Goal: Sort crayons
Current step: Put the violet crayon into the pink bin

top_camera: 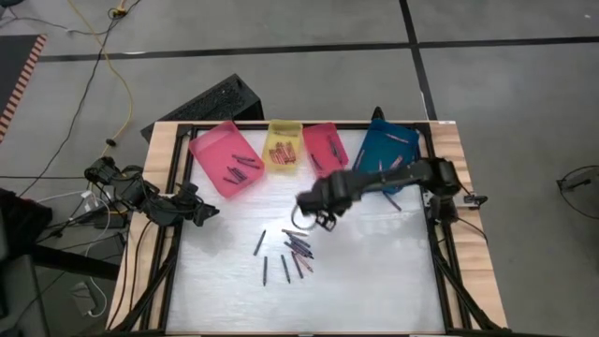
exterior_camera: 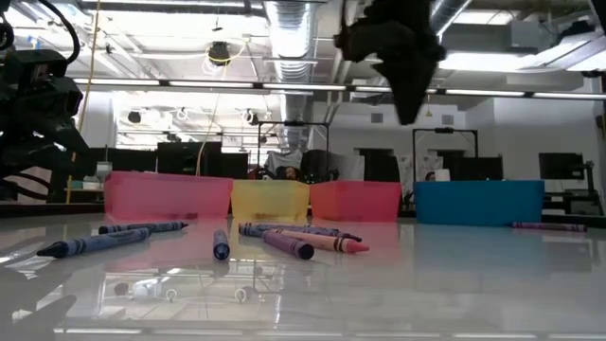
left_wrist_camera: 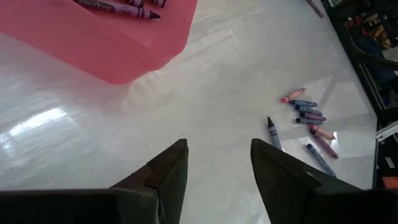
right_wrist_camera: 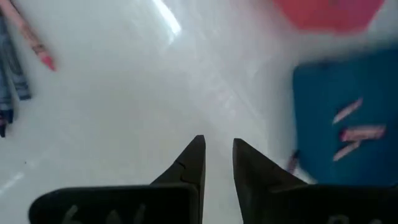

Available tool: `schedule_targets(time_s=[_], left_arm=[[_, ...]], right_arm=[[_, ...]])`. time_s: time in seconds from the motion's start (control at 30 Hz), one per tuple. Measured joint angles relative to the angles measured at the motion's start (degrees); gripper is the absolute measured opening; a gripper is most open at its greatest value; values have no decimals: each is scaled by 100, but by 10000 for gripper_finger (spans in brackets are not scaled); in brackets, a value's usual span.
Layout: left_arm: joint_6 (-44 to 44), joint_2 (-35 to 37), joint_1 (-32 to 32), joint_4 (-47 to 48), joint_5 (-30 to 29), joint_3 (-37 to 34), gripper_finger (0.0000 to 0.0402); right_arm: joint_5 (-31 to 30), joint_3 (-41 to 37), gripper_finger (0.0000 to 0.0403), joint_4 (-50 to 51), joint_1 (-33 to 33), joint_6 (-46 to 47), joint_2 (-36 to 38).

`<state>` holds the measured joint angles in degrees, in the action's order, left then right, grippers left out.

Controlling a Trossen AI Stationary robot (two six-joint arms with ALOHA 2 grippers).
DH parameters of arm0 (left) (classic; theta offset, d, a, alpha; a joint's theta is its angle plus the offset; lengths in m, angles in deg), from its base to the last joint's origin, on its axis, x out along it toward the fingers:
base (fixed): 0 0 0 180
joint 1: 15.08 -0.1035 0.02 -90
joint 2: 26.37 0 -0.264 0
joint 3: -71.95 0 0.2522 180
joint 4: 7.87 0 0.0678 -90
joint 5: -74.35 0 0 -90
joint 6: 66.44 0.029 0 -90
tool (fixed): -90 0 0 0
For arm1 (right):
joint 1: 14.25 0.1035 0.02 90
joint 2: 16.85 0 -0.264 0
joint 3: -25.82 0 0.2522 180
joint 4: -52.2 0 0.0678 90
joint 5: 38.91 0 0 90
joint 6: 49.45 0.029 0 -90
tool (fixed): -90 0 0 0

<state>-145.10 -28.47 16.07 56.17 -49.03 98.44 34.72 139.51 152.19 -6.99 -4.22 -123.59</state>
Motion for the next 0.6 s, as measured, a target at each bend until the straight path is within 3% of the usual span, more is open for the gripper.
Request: schedule_targets(time_s=[0.17, 0.3, 0.43, 0.6], left_arm=[[1, 1, -1, 0, -3, 2, 165], [0, -1, 0, 2, -1, 1, 165], [1, -3, -1, 0, 1, 0, 165], [0, -10, -1, 2, -3, 1, 165]], right_arm=[[16, -1306, 75, 251, 436, 1448, 95], [913, -2339, 75, 29, 591, 1968, 356], [1316, -3070, 76, 77, 732, 2435, 633], [1200, -3769, 76, 195, 812, 2973, 1217]])
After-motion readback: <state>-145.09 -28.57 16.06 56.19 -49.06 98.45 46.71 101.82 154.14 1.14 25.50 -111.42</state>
